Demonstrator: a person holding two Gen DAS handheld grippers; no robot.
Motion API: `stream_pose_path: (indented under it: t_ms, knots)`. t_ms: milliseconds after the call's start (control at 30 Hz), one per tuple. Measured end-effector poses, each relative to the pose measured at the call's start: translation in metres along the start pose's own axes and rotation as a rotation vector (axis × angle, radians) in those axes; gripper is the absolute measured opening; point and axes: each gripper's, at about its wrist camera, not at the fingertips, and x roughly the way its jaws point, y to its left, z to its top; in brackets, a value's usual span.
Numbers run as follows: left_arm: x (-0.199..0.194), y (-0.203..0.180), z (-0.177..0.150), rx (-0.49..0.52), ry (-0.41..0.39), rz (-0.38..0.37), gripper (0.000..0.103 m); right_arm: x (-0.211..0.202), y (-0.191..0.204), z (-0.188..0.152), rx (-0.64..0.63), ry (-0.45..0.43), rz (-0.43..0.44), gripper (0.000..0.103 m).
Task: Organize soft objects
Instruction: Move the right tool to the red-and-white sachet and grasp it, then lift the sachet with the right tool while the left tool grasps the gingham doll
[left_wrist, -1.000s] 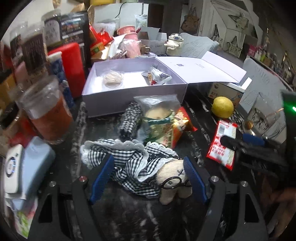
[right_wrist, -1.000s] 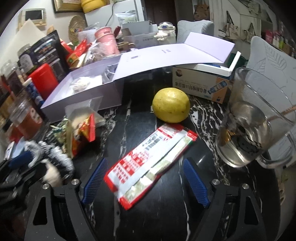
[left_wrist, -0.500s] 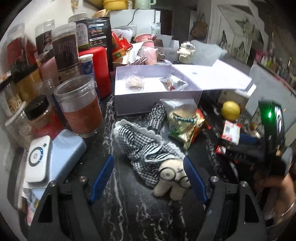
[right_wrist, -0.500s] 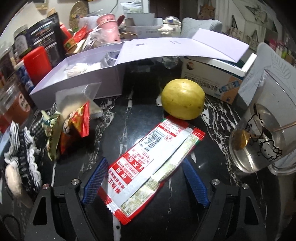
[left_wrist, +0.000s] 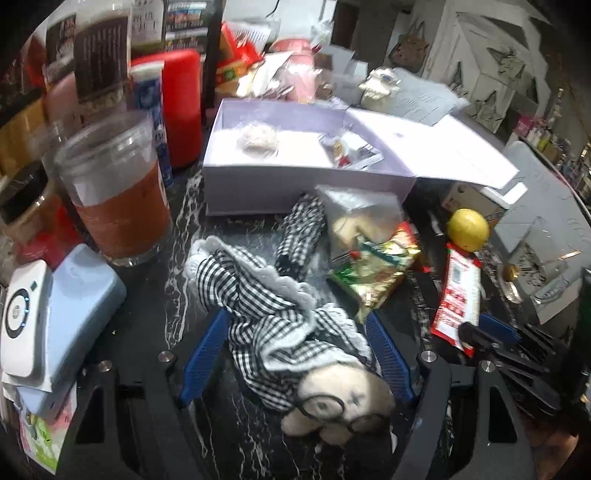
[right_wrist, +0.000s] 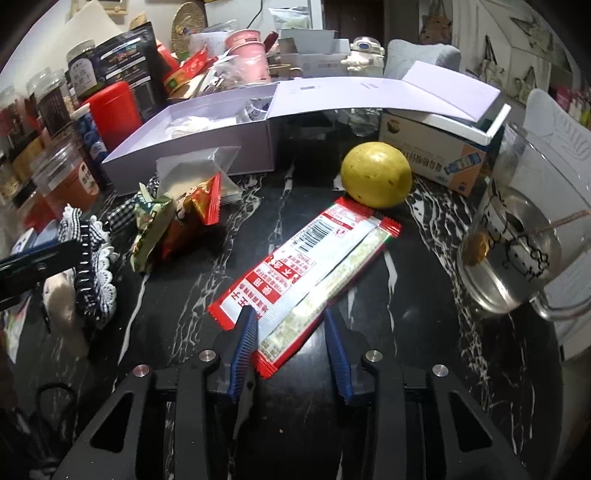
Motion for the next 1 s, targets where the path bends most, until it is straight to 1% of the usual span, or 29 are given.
stream_pose_path:
  t_ms: [33, 67, 100, 133, 200, 300, 400, 467, 500, 533, 600, 633, 667, 700, 767, 800, 833, 867, 1000]
  knots:
    - [0.005, 0.001, 0.000, -0.008, 0.018, -0.001, 0.077, 0.000, -0.003, 0.000, 0.020, 0.002, 0.005, 0.044]
    - [0.009, 0.002, 0.000, -0.018, 0.034, -0.008, 0.077, 0.001, -0.004, 0.002, 0.033, 0.003, 0.004, 0.062]
    - [0.014, 0.002, -0.001, -0.026, 0.047, -0.014, 0.077, 0.003, -0.006, 0.003, 0.044, 0.008, -0.004, 0.071]
    - [0.017, 0.002, -0.002, -0.032, 0.059, -0.016, 0.077, 0.005, -0.006, 0.005, 0.051, 0.011, -0.010, 0.075]
    - [0.022, 0.000, -0.005, -0.029, 0.072, -0.007, 0.077, 0.009, -0.008, 0.010, 0.061, 0.007, -0.011, 0.075]
    - [0.025, -0.004, -0.008, -0.014, 0.073, 0.022, 0.077, 0.018, -0.009, 0.022, 0.085, 0.026, -0.036, 0.079]
    - [0.024, -0.005, -0.010, -0.002, 0.072, 0.025, 0.077, 0.027, -0.006, 0.034, 0.095, 0.049, -0.056, 0.080]
    - [0.025, -0.004, -0.011, 0.003, 0.065, 0.021, 0.077, 0.032, -0.002, 0.039, 0.088, 0.054, -0.072, 0.084]
    - [0.024, -0.003, -0.012, 0.004, 0.062, 0.018, 0.073, 0.036, 0.001, 0.041, 0.076, 0.055, -0.091, 0.084]
    - [0.022, 0.001, -0.014, -0.008, 0.055, 0.014, 0.065, 0.039, 0.004, 0.042, 0.064, 0.058, -0.109, 0.086]
    - [0.019, 0.003, -0.014, -0.018, 0.054, -0.005, 0.062, 0.043, 0.010, 0.043, 0.028, 0.056, -0.131, 0.086]
    - [0.018, 0.003, -0.015, -0.006, 0.053, -0.005, 0.060, 0.042, 0.010, 0.041, 0.024, 0.049, -0.122, 0.085]
    - [0.016, 0.002, -0.016, 0.003, 0.050, -0.004, 0.058, 0.041, 0.012, 0.040, 0.014, 0.042, -0.119, 0.078]
    - [0.015, 0.001, -0.017, 0.014, 0.048, 0.000, 0.058, 0.039, 0.013, 0.037, 0.005, 0.031, -0.114, 0.075]
    - [0.009, 0.000, -0.022, 0.043, 0.043, 0.010, 0.058, 0.034, 0.015, 0.032, -0.023, 0.031, -0.091, 0.062]
    - [0.006, 0.001, -0.025, 0.051, 0.043, 0.006, 0.058, 0.031, 0.016, 0.030, -0.033, 0.033, -0.079, 0.060]
    - [0.004, 0.002, -0.027, 0.057, 0.047, -0.004, 0.058, 0.029, 0.016, 0.027, -0.037, 0.033, -0.070, 0.057]
    - [0.001, 0.002, -0.031, 0.071, 0.056, -0.013, 0.058, 0.025, 0.016, 0.024, -0.046, 0.034, -0.055, 0.055]
    - [-0.013, -0.001, -0.042, 0.140, 0.058, -0.009, 0.058, 0.011, 0.014, 0.007, -0.066, 0.046, -0.006, 0.051]
